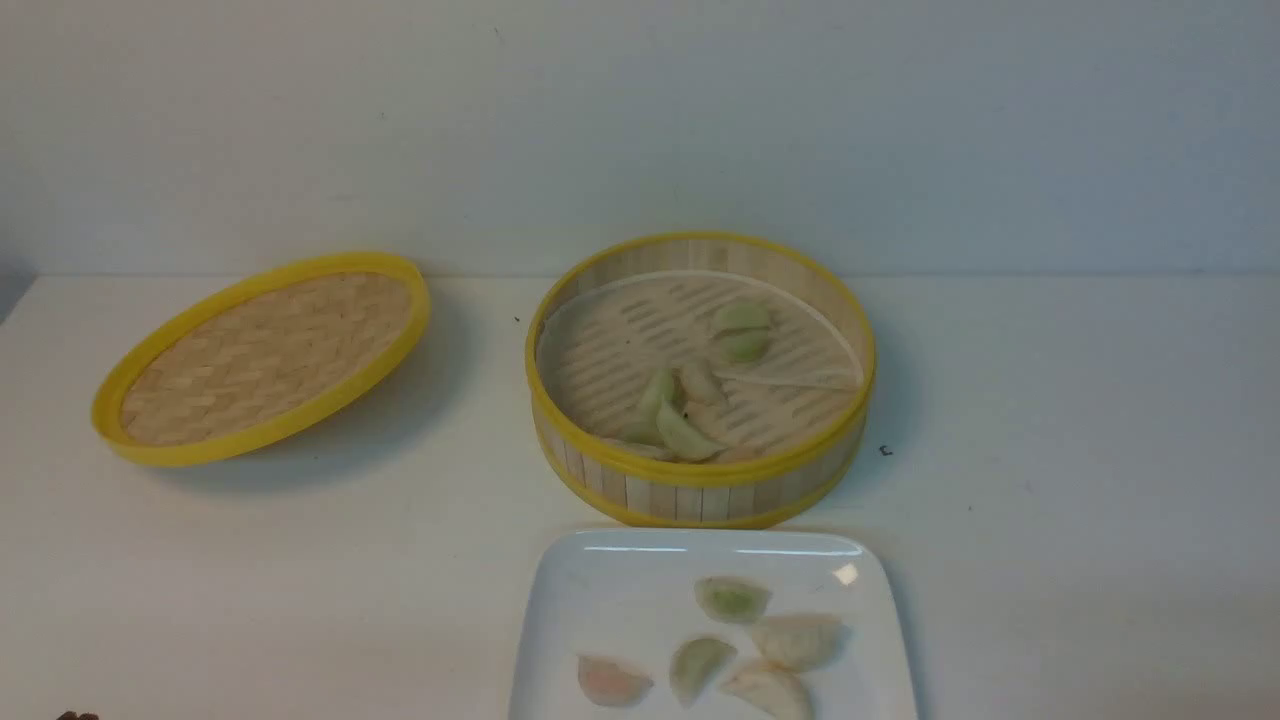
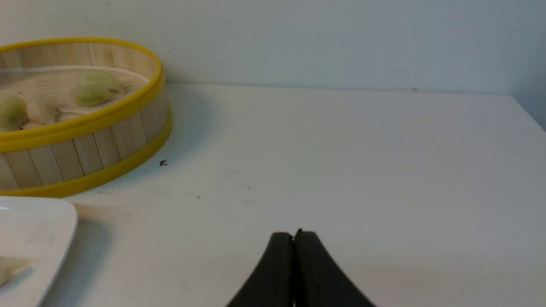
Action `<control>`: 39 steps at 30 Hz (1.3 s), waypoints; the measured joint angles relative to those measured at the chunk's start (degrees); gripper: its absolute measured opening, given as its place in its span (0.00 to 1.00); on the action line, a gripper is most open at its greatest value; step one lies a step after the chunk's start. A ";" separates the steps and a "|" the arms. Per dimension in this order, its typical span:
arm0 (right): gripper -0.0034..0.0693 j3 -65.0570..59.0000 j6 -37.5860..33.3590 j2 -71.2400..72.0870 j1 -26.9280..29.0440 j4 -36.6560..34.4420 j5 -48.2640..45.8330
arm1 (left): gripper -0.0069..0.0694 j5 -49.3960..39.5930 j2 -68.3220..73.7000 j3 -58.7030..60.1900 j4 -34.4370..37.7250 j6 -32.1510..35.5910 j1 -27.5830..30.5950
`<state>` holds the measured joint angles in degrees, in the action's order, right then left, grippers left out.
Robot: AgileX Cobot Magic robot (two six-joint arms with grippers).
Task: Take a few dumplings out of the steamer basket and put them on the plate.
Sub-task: Use the left arm to grab a dumpling from the steamer
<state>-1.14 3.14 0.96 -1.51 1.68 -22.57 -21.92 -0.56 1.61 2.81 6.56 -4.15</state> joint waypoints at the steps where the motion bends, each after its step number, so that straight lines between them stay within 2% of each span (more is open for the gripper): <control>1: 0.03 0.00 0.00 0.00 0.00 0.00 0.00 | 0.08 0.00 0.00 0.00 0.00 0.00 0.00; 27: 0.03 0.00 0.00 0.00 0.00 0.00 0.00 | 0.08 0.32 0.00 0.00 -0.01 0.17 0.00; 29: 0.03 0.00 0.00 0.00 0.00 0.00 0.00 | 0.08 2.00 0.00 0.13 2.00 -0.38 0.00; 33: 0.03 0.00 0.00 0.00 0.00 0.00 0.00 | 0.08 10.97 0.00 0.13 10.66 -4.59 0.00; 39: 0.03 0.00 0.00 0.00 0.00 0.00 0.00 | 0.08 27.84 0.00 0.13 24.54 -9.22 0.00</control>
<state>-1.14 3.14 0.96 -1.51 1.68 -22.57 5.93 -0.56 1.74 27.35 -2.66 -4.15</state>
